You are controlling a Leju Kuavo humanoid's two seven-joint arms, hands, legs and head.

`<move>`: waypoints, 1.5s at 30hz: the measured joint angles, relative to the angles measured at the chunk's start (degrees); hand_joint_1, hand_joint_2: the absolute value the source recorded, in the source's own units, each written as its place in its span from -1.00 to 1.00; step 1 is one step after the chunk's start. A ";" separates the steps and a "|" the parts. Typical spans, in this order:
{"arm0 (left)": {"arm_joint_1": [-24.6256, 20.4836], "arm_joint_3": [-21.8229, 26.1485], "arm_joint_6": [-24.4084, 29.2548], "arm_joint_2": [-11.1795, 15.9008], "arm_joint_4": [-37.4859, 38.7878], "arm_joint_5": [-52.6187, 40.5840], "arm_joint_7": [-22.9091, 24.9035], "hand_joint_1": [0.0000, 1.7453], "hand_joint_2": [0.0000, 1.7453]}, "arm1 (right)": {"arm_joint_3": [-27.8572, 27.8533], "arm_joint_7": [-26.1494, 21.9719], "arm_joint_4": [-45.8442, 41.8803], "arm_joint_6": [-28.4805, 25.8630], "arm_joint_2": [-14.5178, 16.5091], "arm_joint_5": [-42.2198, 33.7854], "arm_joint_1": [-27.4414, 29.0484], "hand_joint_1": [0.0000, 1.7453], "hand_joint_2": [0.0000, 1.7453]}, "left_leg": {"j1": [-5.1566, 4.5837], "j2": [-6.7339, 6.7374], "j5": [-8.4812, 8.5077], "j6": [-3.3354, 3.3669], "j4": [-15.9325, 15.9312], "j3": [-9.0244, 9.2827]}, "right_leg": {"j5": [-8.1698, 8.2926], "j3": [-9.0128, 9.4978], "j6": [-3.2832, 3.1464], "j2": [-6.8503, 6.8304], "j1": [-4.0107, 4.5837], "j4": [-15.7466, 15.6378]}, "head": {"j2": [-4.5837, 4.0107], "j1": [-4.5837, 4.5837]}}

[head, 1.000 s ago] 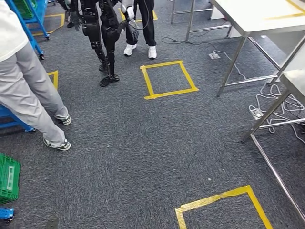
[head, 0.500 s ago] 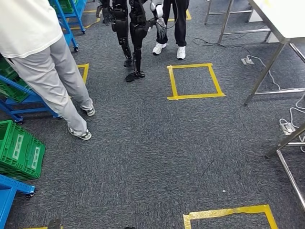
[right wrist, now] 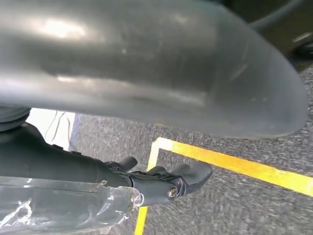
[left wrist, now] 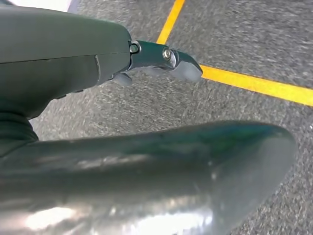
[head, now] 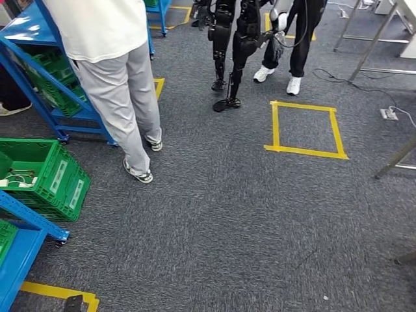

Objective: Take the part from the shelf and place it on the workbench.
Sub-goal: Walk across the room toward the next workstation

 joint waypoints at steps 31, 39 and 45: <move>-0.39 0.07 -0.33 0.01 0.17 0.20 -2.47 -1.00 -1.00 | -1.05 -0.44 -0.09 0.07 -0.02 1.42 -0.16 -1.00 -1.00 | 0.07 -0.03 4.29 -0.39 1.09 -5.84 | -0.59 2.40 -0.45 0.05 0.35 -0.49 | 0.00 0.92; 0.12 0.15 -0.31 0.19 0.17 0.39 -2.70 -1.00 -1.00 | -1.06 -0.44 -0.04 0.07 0.13 1.75 -0.39 -1.00 -1.00 | 0.53 -4.57 4.10 -2.96 0.99 -5.70 | 8.96 6.46 -1.73 4.49 -0.55 -15.17 | 0.00 0.86; -0.18 0.16 -0.37 0.15 0.20 0.32 -3.33 -1.00 -1.00 | -1.08 -0.48 -0.02 0.08 0.21 1.77 -0.12 -1.00 -1.00 | 0.41 2.18 -3.35 -4.16 15.99 -12.77 | 9.13 6.94 -3.01 -0.80 -0.36 -15.96 | 0.00 -0.16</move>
